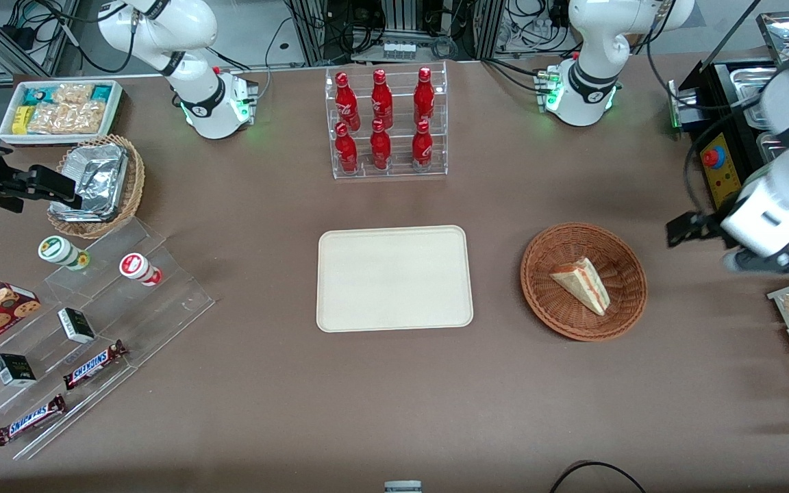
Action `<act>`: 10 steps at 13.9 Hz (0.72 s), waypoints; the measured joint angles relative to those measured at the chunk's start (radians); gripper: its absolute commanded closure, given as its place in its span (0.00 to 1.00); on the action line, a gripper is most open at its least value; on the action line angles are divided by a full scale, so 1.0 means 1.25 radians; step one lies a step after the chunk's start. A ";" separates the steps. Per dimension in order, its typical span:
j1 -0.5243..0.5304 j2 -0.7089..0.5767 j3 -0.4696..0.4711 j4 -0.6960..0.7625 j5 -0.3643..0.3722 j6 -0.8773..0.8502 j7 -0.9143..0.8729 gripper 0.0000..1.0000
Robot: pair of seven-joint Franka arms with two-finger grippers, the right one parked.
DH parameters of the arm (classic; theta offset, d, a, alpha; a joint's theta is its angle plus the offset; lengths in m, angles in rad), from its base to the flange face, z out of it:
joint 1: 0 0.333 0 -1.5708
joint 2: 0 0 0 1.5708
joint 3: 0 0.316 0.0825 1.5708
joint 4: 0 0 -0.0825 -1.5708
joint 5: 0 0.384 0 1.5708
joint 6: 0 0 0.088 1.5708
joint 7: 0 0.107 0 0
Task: Place sandwich from basket to tray
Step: 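Move the left gripper from rest down over the sandwich in the wicker basket, then close the left gripper on the wrapped sandwich and lift it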
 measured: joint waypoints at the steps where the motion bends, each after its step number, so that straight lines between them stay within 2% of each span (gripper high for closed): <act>1: 0.000 0.002 -0.012 -0.039 0.001 0.049 -0.041 0.00; 8: -0.001 0.008 -0.091 -0.246 0.005 0.324 -0.407 0.00; 10: -0.002 0.027 -0.113 -0.280 0.005 0.378 -0.469 0.00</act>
